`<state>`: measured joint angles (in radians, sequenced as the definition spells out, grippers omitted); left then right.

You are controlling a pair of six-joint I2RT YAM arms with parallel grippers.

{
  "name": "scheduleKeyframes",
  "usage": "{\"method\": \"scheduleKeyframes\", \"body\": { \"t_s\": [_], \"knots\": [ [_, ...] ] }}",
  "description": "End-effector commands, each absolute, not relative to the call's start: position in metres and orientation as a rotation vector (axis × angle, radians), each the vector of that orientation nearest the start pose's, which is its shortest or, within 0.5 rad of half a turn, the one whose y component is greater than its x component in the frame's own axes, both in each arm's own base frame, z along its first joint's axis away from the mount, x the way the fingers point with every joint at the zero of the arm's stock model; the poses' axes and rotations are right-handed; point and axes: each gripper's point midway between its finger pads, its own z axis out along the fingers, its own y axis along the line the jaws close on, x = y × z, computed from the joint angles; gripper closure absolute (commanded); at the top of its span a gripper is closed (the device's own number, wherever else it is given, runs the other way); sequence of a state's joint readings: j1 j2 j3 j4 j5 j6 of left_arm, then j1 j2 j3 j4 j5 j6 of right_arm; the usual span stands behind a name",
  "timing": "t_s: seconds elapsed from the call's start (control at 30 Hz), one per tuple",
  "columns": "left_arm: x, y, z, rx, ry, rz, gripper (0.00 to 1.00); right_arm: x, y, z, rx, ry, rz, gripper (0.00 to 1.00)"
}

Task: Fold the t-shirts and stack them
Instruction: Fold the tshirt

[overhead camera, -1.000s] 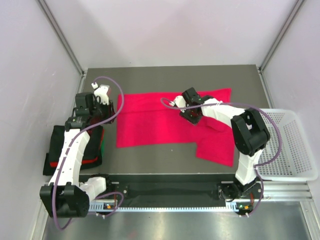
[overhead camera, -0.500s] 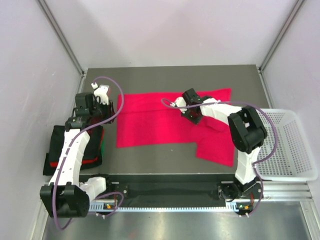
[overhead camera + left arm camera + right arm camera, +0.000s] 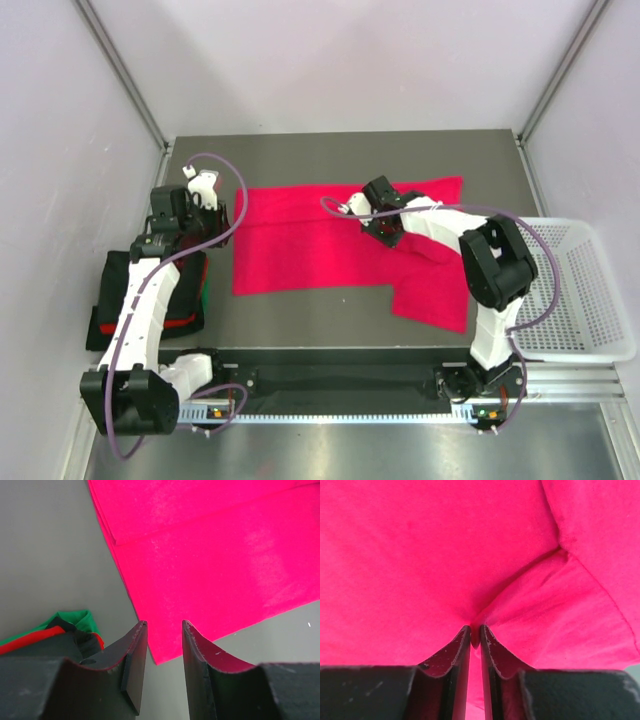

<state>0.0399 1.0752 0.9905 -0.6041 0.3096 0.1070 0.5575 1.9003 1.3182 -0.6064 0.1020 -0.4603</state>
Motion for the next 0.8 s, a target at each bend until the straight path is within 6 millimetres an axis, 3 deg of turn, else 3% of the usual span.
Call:
{"method": "scheduleKeyframes", "body": {
  "t_s": [0.0, 0.53, 0.7, 0.73, 0.77],
  "knots": [
    [0.311, -0.038, 0.211, 0.257, 2.152, -0.271, 0.61, 0.366, 0.198, 0.075, -1.285, 2.323, -0.114, 0.86],
    [0.310, -0.036, 0.210, 0.254, 2.146, -0.267, 0.61, 0.357, 0.221, 0.066, -1.371, 2.308, -0.105, 0.87],
    [0.315, -0.043, 0.201, 0.289, 2.188, -0.320, 0.56, 0.368, 0.208, 0.094, -1.295, 2.267, -0.137, 0.80],
    [0.317, -0.045, 0.193, 0.298, 2.221, -0.340, 0.55, 0.368, 0.205, 0.113, -1.264, 2.235, -0.116, 0.75],
    [0.317, -0.050, 0.193, 0.328, 2.235, -0.354, 0.55, 0.364, 0.202, 0.119, -1.266, 2.228, -0.064, 0.72]
  ]
}}
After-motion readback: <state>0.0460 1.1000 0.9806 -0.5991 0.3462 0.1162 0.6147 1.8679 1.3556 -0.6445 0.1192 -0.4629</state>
